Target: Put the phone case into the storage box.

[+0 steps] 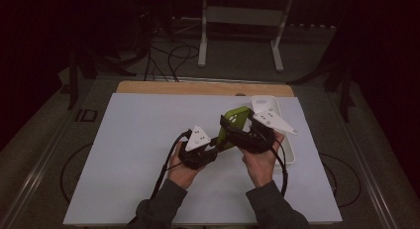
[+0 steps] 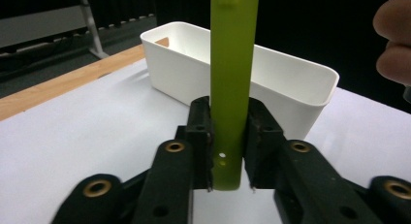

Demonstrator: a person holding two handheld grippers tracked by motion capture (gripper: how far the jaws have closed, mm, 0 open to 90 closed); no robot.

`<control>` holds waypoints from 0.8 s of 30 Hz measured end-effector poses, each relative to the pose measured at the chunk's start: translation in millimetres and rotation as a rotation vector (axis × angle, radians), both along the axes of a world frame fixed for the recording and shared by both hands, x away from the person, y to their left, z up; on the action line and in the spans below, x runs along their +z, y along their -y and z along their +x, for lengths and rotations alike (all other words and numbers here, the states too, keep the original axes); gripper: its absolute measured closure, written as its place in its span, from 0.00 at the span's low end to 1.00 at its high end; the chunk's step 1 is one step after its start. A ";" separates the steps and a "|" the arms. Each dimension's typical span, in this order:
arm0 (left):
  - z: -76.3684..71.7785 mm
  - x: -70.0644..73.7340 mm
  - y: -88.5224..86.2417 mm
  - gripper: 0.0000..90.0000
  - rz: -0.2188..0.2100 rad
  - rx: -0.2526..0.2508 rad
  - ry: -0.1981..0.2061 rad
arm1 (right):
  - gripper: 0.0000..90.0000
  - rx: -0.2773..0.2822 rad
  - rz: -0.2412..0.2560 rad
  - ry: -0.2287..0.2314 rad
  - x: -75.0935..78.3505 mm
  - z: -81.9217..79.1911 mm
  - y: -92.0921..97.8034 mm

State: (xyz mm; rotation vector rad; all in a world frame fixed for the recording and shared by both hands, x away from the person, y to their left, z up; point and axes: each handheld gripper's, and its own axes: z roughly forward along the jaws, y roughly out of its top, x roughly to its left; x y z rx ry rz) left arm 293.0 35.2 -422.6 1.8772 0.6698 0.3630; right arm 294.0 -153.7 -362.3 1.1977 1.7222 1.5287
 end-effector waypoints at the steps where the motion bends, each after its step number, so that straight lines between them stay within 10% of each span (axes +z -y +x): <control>1: 0.3 0.3 -0.8 0.78 0.000 -0.003 -0.003 | 0.17 -0.003 0.002 0.000 0.1 0.3 0.6; 24: 1.7 8.5 -40.9 0.14 0.035 0.072 -0.032 | 0.17 -0.013 -0.041 -0.002 4.4 4.1 6.0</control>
